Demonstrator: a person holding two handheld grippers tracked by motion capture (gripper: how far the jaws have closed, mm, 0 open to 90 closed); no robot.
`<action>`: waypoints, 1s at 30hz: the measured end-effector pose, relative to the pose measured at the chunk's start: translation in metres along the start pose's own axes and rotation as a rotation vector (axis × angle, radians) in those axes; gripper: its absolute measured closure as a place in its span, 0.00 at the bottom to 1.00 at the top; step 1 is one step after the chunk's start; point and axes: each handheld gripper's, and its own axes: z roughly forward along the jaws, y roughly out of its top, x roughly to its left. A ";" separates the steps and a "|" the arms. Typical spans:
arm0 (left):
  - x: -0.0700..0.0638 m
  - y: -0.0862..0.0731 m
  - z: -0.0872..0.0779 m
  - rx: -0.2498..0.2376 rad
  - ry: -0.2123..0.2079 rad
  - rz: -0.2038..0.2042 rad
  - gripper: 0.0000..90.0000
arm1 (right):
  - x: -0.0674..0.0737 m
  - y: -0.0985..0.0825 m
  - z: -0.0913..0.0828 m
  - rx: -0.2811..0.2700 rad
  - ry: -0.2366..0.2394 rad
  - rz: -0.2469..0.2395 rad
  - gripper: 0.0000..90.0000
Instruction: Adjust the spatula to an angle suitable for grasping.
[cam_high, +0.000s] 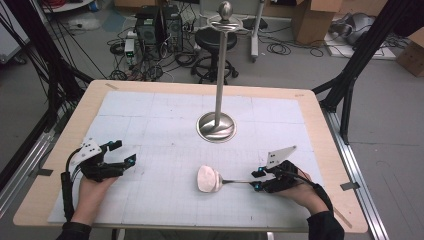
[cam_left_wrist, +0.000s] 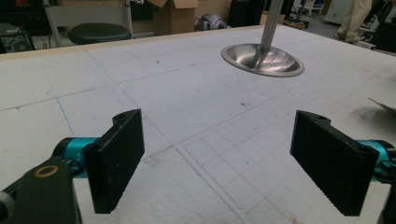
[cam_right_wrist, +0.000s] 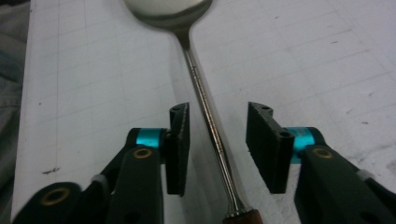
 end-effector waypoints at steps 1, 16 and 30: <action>0.000 0.000 0.000 0.001 -0.001 0.000 0.20 | 0.000 0.000 0.001 0.012 -0.003 -0.004 0.71; 0.000 0.000 0.000 0.002 0.004 -0.002 0.20 | 0.000 0.008 0.007 0.113 0.014 -0.040 0.90; -0.001 0.000 0.000 0.001 0.002 0.007 0.22 | -0.002 0.013 0.009 0.105 0.014 -0.049 0.94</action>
